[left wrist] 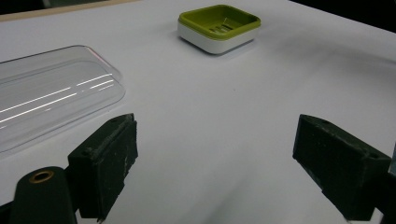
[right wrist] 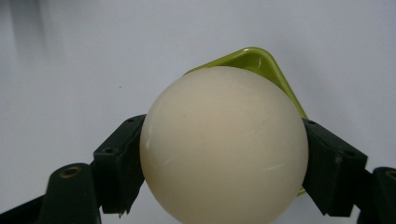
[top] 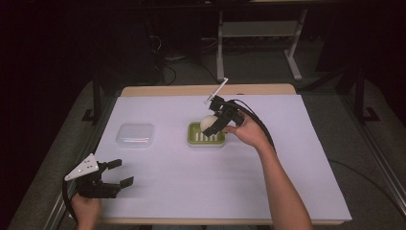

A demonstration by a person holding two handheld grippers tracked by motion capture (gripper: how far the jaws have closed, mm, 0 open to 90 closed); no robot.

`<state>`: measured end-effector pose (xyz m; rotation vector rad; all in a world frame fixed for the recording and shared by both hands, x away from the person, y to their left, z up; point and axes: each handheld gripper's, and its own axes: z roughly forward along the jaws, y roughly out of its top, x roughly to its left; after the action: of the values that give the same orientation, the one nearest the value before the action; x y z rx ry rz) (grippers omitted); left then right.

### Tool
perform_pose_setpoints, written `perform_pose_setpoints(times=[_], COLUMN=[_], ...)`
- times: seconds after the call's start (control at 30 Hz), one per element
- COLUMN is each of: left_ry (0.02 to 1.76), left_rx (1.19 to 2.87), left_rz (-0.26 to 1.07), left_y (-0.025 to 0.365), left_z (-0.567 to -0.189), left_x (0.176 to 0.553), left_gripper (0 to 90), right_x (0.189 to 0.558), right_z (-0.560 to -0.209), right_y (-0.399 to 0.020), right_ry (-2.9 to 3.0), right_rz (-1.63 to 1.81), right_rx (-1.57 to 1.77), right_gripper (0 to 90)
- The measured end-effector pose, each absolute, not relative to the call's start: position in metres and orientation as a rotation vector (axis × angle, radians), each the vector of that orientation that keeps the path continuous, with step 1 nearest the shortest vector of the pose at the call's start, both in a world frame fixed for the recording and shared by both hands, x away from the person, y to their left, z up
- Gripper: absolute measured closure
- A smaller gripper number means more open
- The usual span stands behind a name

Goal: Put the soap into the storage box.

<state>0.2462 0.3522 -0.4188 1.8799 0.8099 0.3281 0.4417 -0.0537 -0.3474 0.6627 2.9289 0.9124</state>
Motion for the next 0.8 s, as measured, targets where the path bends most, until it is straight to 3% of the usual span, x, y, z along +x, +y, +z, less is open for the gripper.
perform_pose_setpoints(times=[0.8], left_ry=[0.804], left_rx=[1.882], left_rz=[0.332], left_y=[0.353], left_z=[-0.418], left_x=[0.246], left_gripper=[13.2], right_x=[0.458], right_z=[-0.367], right_y=[-0.041], right_ry=[2.93], right_rz=[0.867], right_rx=[0.718], right_gripper=[23.0])
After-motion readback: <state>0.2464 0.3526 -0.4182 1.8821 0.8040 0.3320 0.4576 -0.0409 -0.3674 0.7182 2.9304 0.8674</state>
